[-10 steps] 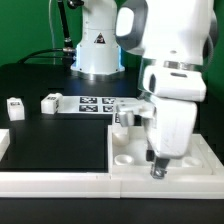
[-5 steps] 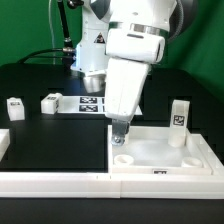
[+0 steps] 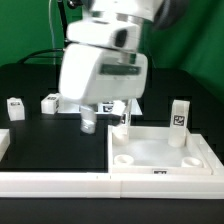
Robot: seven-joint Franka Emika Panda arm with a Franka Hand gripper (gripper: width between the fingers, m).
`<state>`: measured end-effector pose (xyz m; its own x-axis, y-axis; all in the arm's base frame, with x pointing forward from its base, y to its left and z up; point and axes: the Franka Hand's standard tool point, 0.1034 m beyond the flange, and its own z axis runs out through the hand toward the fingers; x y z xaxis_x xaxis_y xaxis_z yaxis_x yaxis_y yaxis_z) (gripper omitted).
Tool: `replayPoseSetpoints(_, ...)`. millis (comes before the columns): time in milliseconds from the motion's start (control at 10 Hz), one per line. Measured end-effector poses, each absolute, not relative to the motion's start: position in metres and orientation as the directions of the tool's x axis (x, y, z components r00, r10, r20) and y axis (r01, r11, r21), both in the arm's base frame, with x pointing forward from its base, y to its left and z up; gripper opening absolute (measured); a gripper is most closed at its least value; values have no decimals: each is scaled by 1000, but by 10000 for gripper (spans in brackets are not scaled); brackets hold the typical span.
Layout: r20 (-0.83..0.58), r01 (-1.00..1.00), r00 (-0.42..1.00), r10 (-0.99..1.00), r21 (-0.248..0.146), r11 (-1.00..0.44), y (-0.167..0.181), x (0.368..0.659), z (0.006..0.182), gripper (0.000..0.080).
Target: Assemble square table
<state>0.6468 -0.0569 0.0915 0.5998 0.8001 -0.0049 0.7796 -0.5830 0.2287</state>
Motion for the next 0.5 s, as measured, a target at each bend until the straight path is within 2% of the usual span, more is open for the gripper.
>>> replayPoseSetpoints(200, 5, 730, 664, 748, 211, -650, -88, 632, 100, 648)
replayPoseSetpoints(300, 35, 631, 761, 648, 193, -752, -102, 618, 100, 649)
replayPoseSetpoints(500, 57, 553, 819, 571, 185, -812, -95, 621, 99, 649)
